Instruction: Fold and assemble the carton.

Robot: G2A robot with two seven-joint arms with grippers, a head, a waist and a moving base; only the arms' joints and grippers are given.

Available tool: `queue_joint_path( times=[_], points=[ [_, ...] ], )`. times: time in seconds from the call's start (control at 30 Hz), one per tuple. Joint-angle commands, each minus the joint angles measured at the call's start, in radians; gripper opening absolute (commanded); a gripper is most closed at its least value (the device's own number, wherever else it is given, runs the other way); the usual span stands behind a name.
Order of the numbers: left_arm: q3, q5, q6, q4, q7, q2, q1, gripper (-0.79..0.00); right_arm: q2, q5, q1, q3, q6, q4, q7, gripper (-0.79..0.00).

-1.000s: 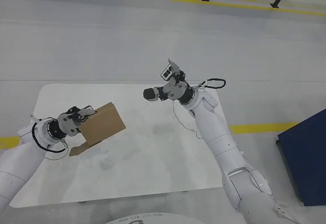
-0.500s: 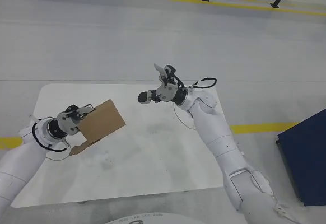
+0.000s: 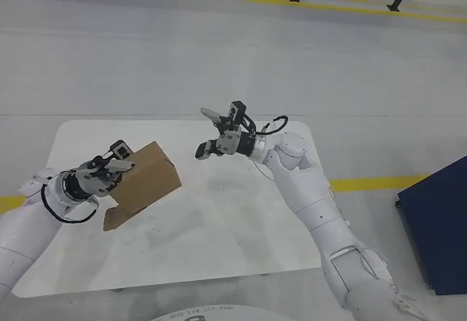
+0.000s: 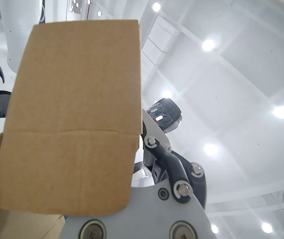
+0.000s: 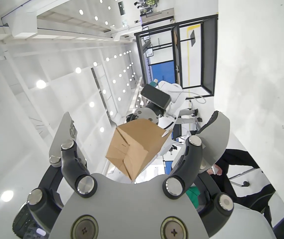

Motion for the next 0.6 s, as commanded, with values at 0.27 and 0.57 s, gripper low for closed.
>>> queue_joint_path(
  times=[0.27,0.57],
  points=[
    [0.000,-0.003,0.004,0.003,0.000,0.000,0.000,-0.785,0.000,-0.004,0.000,0.000,0.001,0.000,0.000,0.000],
    [-0.034,0.193,-0.099,-0.069,0.256,0.006,0.033,-0.785,0.006,-0.158,-0.047,-0.038,-0.027,-0.089,-0.083,0.000]
  ],
)
